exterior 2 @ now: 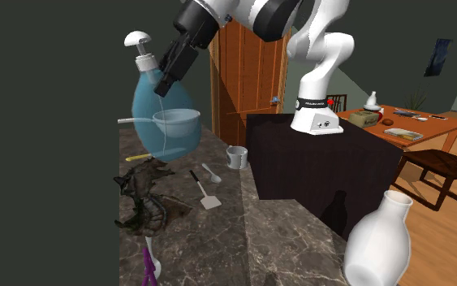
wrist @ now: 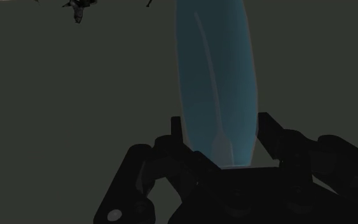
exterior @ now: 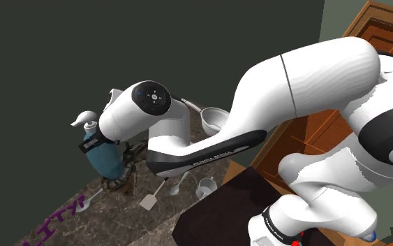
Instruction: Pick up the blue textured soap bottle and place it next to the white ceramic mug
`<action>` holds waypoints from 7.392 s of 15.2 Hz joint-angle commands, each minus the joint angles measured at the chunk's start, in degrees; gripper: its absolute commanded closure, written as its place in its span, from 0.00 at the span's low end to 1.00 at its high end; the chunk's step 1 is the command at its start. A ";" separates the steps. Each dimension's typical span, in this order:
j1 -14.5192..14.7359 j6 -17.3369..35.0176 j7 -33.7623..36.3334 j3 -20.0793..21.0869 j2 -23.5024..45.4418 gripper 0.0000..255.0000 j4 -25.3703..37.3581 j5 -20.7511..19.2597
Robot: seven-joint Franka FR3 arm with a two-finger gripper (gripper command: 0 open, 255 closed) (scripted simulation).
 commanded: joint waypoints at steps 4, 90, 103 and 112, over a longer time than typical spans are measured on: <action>1.01 -3.75 -0.79 -0.65 3.09 1.00 1.28 -0.90; -56.71 -25.55 -58.75 -47.39 94.11 1.00 -35.31 -62.43; -52.43 -21.08 -56.40 -60.37 95.24 1.00 -31.98 -75.62; -49.53 -19.13 -55.27 -68.24 97.99 1.00 -28.35 -83.86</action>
